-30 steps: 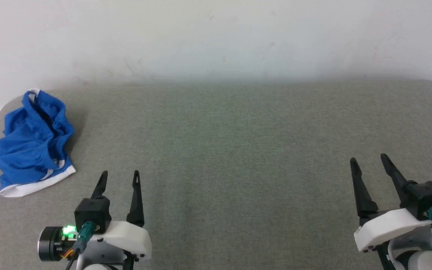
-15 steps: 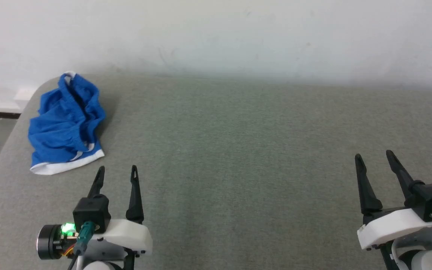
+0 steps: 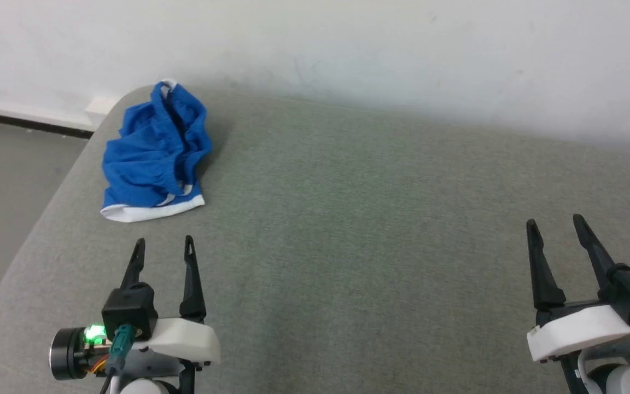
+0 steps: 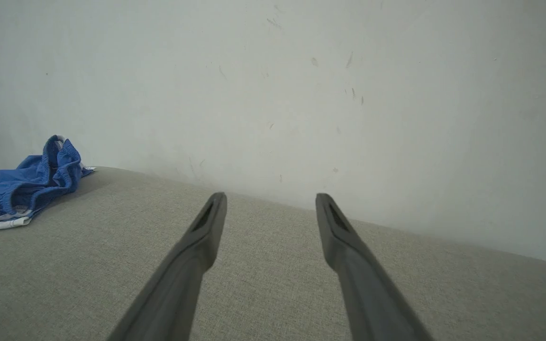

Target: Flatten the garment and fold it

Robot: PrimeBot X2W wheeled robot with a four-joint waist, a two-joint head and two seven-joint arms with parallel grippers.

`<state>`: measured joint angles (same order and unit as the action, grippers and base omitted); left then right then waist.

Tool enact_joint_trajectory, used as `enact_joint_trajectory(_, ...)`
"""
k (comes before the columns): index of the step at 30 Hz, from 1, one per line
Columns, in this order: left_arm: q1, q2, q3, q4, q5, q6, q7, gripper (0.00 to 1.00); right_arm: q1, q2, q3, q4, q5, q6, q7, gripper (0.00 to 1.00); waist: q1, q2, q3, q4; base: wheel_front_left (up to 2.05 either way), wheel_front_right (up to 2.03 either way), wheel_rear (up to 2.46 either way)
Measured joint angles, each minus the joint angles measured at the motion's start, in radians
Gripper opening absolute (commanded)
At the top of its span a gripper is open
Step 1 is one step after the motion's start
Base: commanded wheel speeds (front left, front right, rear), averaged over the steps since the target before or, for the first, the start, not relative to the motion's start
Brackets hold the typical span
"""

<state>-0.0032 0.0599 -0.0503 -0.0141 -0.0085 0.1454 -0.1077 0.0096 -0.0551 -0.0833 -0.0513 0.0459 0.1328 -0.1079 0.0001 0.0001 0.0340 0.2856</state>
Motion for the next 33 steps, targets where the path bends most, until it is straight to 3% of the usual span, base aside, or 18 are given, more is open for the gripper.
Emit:
enact_joint_trajectory(9, 0.000, 0.000, 0.005, 0.000, -0.002, 0.023, -0.018, 1.00, 0.003, 0.000, -0.007, -0.012, 0.001, 0.000, -0.018, 1.00, 0.0000, 0.0000, 0.011, 0.059, 0.00, 0.00, 0.00)
enact_joint_trajectory(16, -0.067, 0.008, 0.033, 0.020, -0.028, 0.012, -0.034, 1.00, 0.002, 0.000, -0.012, -0.034, -0.005, 0.000, -0.035, 1.00, -0.0001, 0.0000, 0.038, 0.081, 0.00, 0.00, 0.00)
enact_joint_trajectory(22, -0.240, 0.053, 0.082, 0.116, -0.048, -0.025, -0.047, 1.00, -0.014, 0.001, -0.009, -0.062, -0.043, 0.000, -0.046, 1.00, 0.0000, 0.0000, 0.089, 0.086, 0.00, 0.00, 0.00)
enact_joint_trajectory(27, -0.399, 0.127, 0.096, 0.269, -0.059, -0.068, -0.043, 1.00, -0.058, -0.001, -0.010, -0.091, -0.077, 0.000, -0.057, 1.00, 0.0001, 0.0000, 0.153, 0.076, 0.00, 0.00, 0.00)
enact_joint_trajectory(33, -0.615, 0.225, 0.112, 0.421, -0.113, -0.152, 0.073, 1.00, -0.115, -0.019, -0.021, -0.131, -0.090, 0.000, -0.069, 1.00, 0.0002, 0.0000, 0.248, 0.054, 0.00, 0.00, 0.00)
